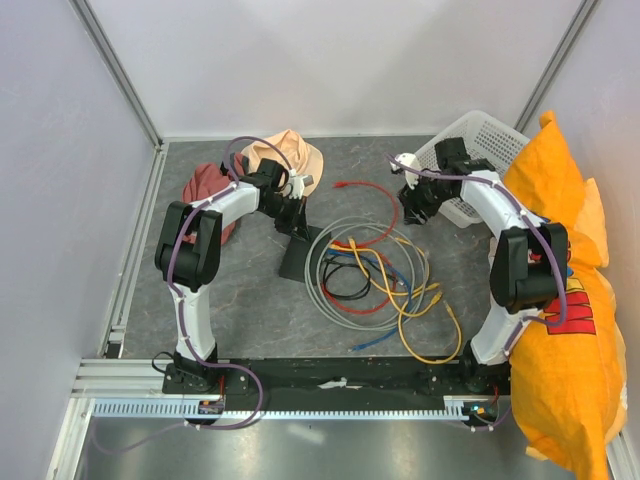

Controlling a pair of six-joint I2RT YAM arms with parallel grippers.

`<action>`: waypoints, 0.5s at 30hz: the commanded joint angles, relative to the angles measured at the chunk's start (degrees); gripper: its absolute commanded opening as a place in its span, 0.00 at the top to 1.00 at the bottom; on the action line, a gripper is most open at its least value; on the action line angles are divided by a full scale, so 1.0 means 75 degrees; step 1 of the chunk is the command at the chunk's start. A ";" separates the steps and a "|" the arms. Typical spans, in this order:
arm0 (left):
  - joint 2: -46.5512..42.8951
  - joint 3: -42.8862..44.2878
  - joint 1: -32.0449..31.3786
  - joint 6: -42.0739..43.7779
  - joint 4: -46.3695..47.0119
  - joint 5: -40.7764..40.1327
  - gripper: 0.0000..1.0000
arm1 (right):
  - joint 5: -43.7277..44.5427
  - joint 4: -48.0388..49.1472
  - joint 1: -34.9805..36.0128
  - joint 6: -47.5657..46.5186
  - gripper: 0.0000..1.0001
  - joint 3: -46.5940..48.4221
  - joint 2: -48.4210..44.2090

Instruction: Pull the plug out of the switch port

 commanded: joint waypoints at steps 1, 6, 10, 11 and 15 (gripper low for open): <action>0.0313 -0.0087 -0.0085 0.0335 -0.0042 -0.0512 0.98 | -0.1127 0.0686 0.0715 0.0113 0.33 0.0162 -0.0658; 0.0360 -0.0017 -0.0108 0.0300 -0.0043 -0.0477 0.98 | -0.1152 0.0944 0.1549 -0.0145 0.29 0.0302 0.0125; 0.0336 0.0042 -0.0120 0.0347 -0.0113 -0.0477 0.98 | -0.1082 0.1226 0.2076 -0.0215 0.27 0.0829 0.0911; 0.0313 0.0019 -0.0120 0.0381 -0.0113 -0.0500 0.98 | -0.1012 0.1226 0.2124 -0.0250 0.27 0.1074 0.1064; 0.0231 -0.0087 -0.0120 0.0417 -0.0125 -0.0536 0.98 | -0.0614 0.1226 0.2300 -0.0508 0.25 0.1497 0.1662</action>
